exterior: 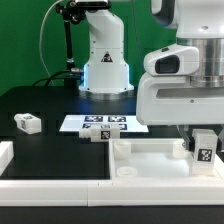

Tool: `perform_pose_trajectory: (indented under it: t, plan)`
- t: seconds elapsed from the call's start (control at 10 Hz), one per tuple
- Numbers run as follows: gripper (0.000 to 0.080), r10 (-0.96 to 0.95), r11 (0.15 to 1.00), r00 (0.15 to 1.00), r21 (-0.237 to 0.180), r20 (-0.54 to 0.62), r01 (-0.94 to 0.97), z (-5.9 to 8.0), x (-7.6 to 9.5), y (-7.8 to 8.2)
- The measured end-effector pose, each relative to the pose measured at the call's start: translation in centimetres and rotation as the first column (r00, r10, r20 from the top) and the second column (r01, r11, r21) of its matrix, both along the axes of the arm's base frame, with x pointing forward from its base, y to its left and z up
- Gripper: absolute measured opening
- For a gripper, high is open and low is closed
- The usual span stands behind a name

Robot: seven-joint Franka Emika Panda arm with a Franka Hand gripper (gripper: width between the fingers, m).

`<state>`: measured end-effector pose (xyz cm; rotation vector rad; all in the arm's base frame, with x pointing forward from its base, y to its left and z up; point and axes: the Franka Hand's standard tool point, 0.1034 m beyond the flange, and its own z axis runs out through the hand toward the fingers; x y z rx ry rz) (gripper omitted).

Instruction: Assemble one leg

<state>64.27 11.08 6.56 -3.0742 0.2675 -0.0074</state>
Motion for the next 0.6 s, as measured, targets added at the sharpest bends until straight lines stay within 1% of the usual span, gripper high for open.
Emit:
perform_pose_trajectory:
  t: [0.1, 0.2, 0.3, 0.4, 0.5, 0.6]
  plan:
    - [0.0284, -0.038, 0.999, 0.999, 0.001, -0.002, 0.038, 0.0, 0.0, 0.01]
    - [0.0284, -0.154, 0.988, 0.988, 0.01, -0.009, 0.155, 0.01, 0.01, 0.13]
    - [0.0284, -0.323, 0.946, 0.946, 0.021, -0.012, 0.323, -0.01, 0.04, 0.15]
    - [0.0284, -0.467, 0.884, 0.884, 0.03, -0.013, 0.467, -0.04, 0.03, 0.14]
    - [0.0284, -0.643, 0.765, 0.766, 0.039, -0.018, 0.643, -0.06, -0.01, 0.13]
    - [0.0284, -0.756, 0.65, 0.652, 0.05, -0.048, 0.758, -0.05, 0.03, -0.02]
